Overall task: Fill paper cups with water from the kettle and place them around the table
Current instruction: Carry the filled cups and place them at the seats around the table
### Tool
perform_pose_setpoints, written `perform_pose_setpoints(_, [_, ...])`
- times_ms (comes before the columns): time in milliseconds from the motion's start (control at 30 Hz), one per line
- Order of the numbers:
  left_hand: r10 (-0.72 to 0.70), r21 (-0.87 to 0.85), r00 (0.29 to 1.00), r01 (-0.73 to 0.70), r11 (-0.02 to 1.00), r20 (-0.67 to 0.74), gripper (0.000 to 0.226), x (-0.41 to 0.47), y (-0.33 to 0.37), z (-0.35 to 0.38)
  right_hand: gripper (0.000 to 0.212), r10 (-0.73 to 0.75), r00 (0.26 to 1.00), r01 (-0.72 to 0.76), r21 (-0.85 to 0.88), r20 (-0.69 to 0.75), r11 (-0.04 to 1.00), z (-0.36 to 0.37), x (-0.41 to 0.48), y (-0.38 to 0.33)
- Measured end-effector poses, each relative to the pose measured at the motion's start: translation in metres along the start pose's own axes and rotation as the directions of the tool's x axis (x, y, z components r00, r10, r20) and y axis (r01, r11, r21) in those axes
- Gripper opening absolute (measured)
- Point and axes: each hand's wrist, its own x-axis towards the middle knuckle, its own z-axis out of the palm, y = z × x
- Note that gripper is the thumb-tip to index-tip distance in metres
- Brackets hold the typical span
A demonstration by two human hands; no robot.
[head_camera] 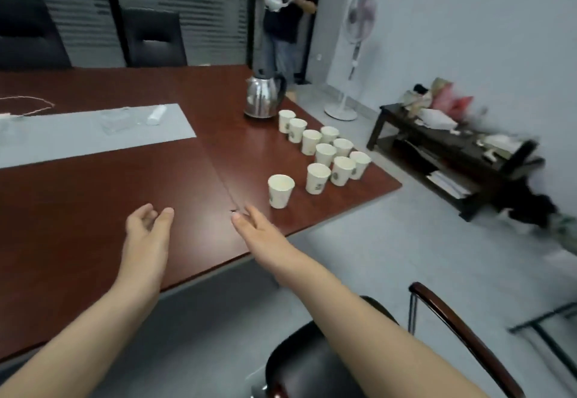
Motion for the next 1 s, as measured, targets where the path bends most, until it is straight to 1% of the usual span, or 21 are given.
perform_pose_setpoints(133, [0.064, -0.011, 0.972, -0.063, 0.998, 0.224, 0.045, -0.049, 0.039, 0.069, 0.059, 0.004, 0.981, 0.01, 0.072, -0.194, 0.997, -0.063, -0.052, 0.006])
perform_pose_setpoints(267, [0.096, -0.058, 0.892, -0.078, 0.995, 0.443, 0.044, -0.092, 0.068, 0.123, 0.06, 0.061, 0.918, 0.012, 0.181, -0.391, 0.983, -0.113, -0.105, 0.015])
perform_pose_setpoints(367, [0.096, -0.058, 0.81, -0.076, 0.995, 0.579, 0.045, -0.121, 0.082, 0.156, 0.061, 0.103, 0.84, 0.026, 0.228, -0.533, 0.973, -0.145, -0.15, 0.031])
perform_pose_setpoints(433, [0.123, -0.077, 0.74, -0.096, 0.992, 0.661, 0.046, -0.146, 0.092, 0.177, 0.061, 0.121, 0.758, 0.053, 0.246, -0.641, 0.968, -0.167, -0.187, 0.045])
perform_pose_setpoints(500, [0.144, -0.101, 0.678, -0.104, 0.989, 0.721, 0.048, -0.167, 0.1, 0.191, 0.062, 0.138, 0.697, 0.043, 0.233, -0.703, 0.972, -0.184, -0.216, 0.054])
perform_pose_setpoints(600, [0.17, -0.124, 0.551, -0.12, 0.985, 0.817, 0.048, -0.217, 0.113, 0.215, 0.065, 0.156, 0.587, 0.043, 0.222, -0.794, 0.974, -0.211, -0.273, 0.069])
perform_pose_setpoints(633, [0.175, -0.14, 0.494, -0.108, 0.984, 0.851, 0.048, -0.243, 0.118, 0.224, 0.065, 0.163, 0.543, 0.053, 0.227, -0.824, 0.972, -0.221, -0.301, 0.075])
perform_pose_setpoints(767, [0.166, -0.165, 0.35, -0.032, 0.986, 0.922, 0.054, -0.323, 0.133, 0.247, 0.066, 0.158, 0.448, 0.073, 0.212, -0.88, 0.975, -0.246, -0.379, 0.088])
perform_pose_setpoints(867, [0.165, -0.171, 0.261, 0.002, 0.985, 0.951, 0.056, -0.393, 0.14, 0.256, 0.069, 0.122, 0.366, 0.067, 0.157, -0.922, 0.985, -0.26, -0.445, 0.105])
perform_pose_setpoints(900, [0.163, -0.168, 0.238, 0.003, 0.986, 0.958, 0.057, -0.418, 0.141, 0.258, 0.067, 0.123, 0.344, 0.068, 0.155, -0.931, 0.986, -0.264, -0.467, 0.113])
perform_pose_setpoints(1000, [0.157, -0.163, 0.188, 0.018, 0.986, 0.97, 0.057, -0.487, 0.14, 0.262, 0.06, 0.149, 0.323, 0.096, 0.189, -0.935, 0.977, -0.275, -0.53, 0.14])
